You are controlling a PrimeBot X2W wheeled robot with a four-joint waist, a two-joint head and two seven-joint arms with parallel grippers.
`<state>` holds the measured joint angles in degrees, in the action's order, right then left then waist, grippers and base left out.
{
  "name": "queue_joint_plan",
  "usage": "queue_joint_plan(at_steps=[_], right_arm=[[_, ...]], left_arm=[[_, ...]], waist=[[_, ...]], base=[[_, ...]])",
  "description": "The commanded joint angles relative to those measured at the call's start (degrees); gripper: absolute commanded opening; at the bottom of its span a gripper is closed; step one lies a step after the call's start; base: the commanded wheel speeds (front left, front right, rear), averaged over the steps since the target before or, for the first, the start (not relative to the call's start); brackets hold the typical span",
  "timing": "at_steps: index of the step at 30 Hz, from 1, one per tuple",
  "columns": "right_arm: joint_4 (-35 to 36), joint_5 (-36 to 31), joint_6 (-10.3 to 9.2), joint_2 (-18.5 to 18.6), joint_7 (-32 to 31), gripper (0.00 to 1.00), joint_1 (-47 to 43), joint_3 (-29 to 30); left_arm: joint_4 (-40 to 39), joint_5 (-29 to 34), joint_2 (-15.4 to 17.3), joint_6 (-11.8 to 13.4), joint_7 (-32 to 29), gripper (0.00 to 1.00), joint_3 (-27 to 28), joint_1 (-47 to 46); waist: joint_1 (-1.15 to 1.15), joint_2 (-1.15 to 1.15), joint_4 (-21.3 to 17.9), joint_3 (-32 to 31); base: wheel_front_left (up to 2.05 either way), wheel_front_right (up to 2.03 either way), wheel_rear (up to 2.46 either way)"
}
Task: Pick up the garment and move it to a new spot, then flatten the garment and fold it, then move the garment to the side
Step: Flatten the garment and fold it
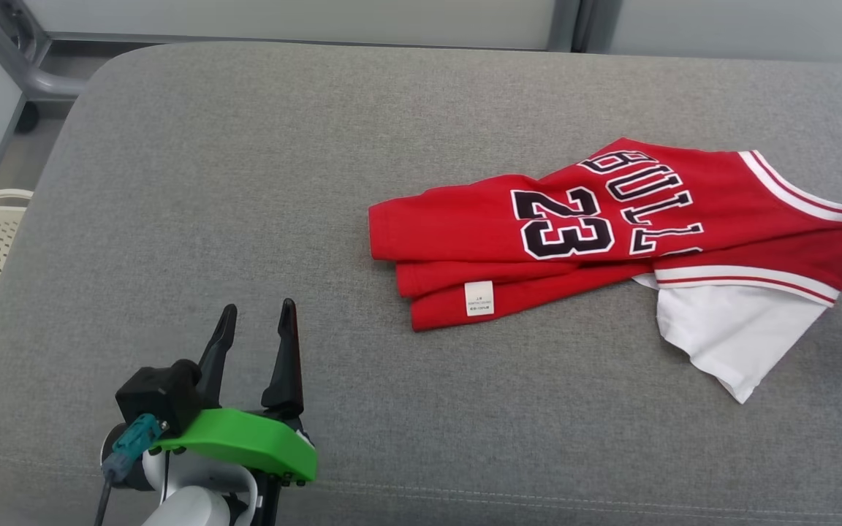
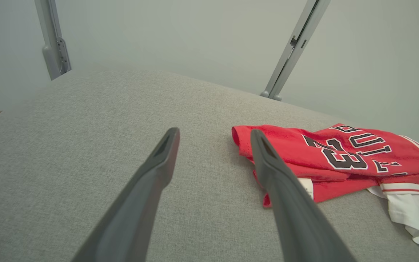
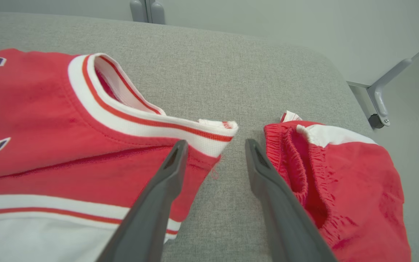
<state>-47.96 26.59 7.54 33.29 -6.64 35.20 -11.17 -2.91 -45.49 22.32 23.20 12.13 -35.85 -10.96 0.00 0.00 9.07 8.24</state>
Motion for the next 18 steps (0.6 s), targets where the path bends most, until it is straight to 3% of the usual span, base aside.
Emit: queue_joint_plan(at_steps=[1,8,18], right_arm=[[-0.9,-0.9,-0.10,0.3,1.3,1.00,1.2,-0.1],[0.4,2.0,-0.10,-0.4,3.9,1.00,2.9,-2.7],[15.0,10.3,-0.09,1.3,8.5,1.00,-1.2,-10.3]], left_arm=[[0.7,0.2,-0.2,-0.4,-0.2,1.00,-0.2,-0.7],[3.5,-0.8,-1.3,-2.2,-1.3,1.00,-1.8,-1.3],[17.5,-1.7,-3.1,-8.1,-3.5,1.00,-4.4,-6.8]], waist=[[0.00,0.00,-1.4,0.1],[0.00,0.00,-5.4,-0.1],[0.00,0.00,-15.2,1.5]], base=[[0.00,0.00,0.00],[0.00,0.00,0.00],[0.00,0.00,0.00]])
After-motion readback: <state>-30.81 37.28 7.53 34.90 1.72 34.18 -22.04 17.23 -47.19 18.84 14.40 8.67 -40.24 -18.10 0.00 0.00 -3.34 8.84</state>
